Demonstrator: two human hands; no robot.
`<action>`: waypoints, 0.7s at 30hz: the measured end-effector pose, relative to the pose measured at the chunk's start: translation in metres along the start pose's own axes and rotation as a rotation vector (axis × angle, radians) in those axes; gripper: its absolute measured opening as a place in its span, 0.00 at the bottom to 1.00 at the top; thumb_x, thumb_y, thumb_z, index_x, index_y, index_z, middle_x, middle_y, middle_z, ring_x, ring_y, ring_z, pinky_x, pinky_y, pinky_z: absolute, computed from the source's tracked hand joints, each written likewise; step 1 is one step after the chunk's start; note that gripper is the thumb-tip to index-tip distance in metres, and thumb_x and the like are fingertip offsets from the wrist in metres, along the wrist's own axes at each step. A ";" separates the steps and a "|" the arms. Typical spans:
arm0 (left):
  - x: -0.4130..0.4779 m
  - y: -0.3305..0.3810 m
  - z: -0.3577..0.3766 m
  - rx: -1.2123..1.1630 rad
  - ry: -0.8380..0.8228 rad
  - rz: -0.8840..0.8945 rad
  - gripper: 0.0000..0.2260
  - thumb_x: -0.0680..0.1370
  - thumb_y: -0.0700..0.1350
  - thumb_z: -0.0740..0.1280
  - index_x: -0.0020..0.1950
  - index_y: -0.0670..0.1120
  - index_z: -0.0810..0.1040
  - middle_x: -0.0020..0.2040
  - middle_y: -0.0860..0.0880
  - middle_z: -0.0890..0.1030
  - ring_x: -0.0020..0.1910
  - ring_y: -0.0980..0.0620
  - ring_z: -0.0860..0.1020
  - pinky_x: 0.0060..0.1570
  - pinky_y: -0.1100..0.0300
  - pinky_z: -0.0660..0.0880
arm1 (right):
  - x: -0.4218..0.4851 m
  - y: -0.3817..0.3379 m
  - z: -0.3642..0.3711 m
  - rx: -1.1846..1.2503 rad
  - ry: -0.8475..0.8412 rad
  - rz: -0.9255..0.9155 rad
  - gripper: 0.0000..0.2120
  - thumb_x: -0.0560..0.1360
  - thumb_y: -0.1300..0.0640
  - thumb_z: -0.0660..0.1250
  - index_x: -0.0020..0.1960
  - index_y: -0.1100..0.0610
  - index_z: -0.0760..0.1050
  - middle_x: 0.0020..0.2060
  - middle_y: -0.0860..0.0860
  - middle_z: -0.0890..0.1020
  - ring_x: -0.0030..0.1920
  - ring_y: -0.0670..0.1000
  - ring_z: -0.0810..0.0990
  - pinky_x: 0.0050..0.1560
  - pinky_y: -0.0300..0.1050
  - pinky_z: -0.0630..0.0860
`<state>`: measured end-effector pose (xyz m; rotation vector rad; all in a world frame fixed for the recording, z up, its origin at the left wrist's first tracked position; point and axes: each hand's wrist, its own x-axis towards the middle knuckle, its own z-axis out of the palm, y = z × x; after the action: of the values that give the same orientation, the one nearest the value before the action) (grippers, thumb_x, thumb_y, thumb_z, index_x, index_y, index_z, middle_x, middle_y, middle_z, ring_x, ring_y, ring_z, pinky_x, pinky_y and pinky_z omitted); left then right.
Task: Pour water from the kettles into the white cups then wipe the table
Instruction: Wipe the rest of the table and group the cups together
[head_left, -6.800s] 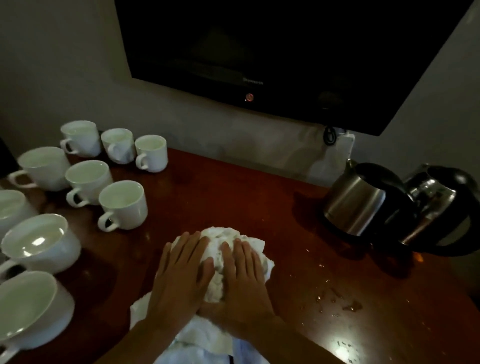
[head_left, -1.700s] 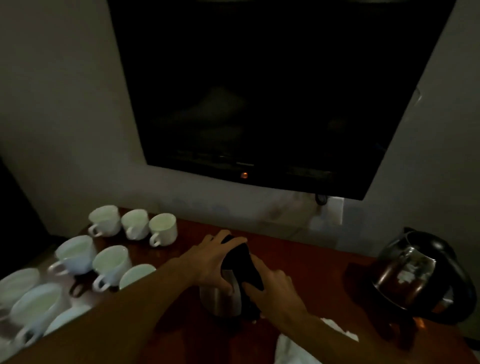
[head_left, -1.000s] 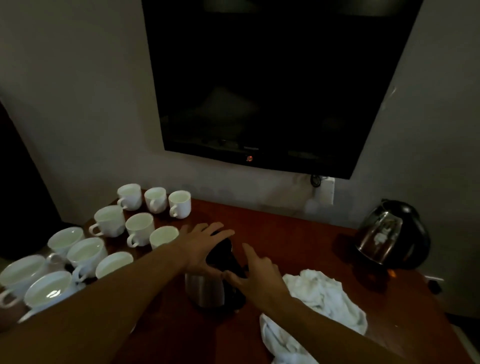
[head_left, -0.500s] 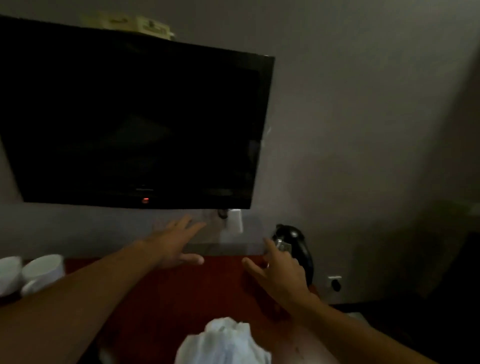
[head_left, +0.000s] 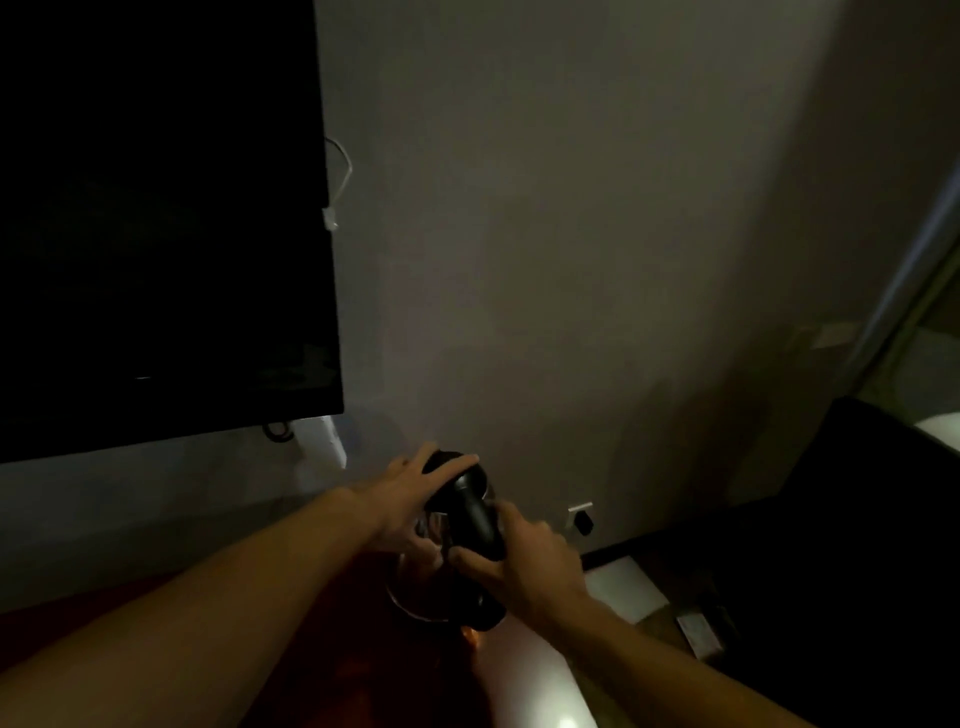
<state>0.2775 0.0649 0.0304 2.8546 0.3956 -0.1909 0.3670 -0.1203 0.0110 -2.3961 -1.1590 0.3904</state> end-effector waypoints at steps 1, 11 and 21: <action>0.009 0.000 0.003 -0.021 -0.008 0.010 0.55 0.67 0.54 0.79 0.73 0.73 0.38 0.75 0.51 0.51 0.72 0.39 0.61 0.68 0.39 0.69 | 0.003 0.002 0.005 0.056 -0.030 -0.012 0.33 0.72 0.31 0.68 0.70 0.45 0.64 0.54 0.47 0.82 0.48 0.49 0.84 0.48 0.50 0.83; 0.013 -0.022 0.000 -0.212 0.097 0.027 0.49 0.61 0.52 0.81 0.73 0.64 0.55 0.65 0.53 0.62 0.60 0.45 0.71 0.56 0.48 0.78 | 0.020 -0.008 0.010 0.181 -0.063 -0.100 0.23 0.78 0.51 0.66 0.70 0.45 0.63 0.42 0.46 0.80 0.37 0.46 0.79 0.35 0.42 0.75; -0.148 -0.095 -0.029 -0.222 0.241 -0.191 0.49 0.60 0.54 0.82 0.76 0.60 0.59 0.70 0.55 0.62 0.65 0.49 0.69 0.60 0.50 0.76 | -0.004 -0.137 0.065 0.195 -0.080 -0.324 0.24 0.77 0.47 0.64 0.71 0.40 0.63 0.48 0.48 0.83 0.44 0.53 0.83 0.44 0.56 0.83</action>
<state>0.1120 0.1247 0.0608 2.6241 0.6926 0.1555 0.2449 -0.0312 0.0246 -1.9994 -1.4449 0.4701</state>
